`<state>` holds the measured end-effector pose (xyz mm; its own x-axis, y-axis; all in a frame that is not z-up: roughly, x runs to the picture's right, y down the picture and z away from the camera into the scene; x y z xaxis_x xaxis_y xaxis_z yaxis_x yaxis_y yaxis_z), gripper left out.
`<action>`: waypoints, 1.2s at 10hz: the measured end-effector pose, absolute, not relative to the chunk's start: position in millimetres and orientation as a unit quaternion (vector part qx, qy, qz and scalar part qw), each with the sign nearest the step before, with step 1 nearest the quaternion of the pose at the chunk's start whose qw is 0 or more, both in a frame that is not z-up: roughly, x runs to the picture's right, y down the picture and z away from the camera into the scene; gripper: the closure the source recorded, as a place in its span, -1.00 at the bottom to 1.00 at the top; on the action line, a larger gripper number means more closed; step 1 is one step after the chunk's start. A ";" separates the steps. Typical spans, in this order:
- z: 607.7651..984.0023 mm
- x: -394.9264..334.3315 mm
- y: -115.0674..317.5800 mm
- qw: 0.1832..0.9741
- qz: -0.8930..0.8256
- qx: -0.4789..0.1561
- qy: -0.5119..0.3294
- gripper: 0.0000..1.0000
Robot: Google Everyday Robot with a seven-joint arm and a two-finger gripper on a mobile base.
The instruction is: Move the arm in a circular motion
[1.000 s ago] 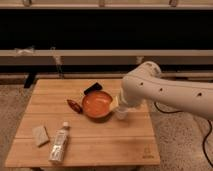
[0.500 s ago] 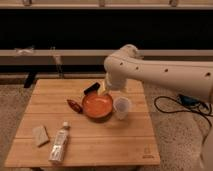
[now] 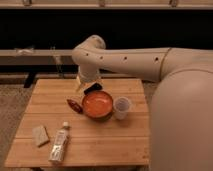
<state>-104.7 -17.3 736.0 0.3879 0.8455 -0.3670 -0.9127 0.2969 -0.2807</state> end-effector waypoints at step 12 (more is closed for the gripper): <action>626.8 -188.6 142.2 0.845 0.456 -0.277 0.042 -0.60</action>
<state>-188.6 142.2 626.8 0.5808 0.7465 -0.3245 -0.7936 0.4305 -0.4300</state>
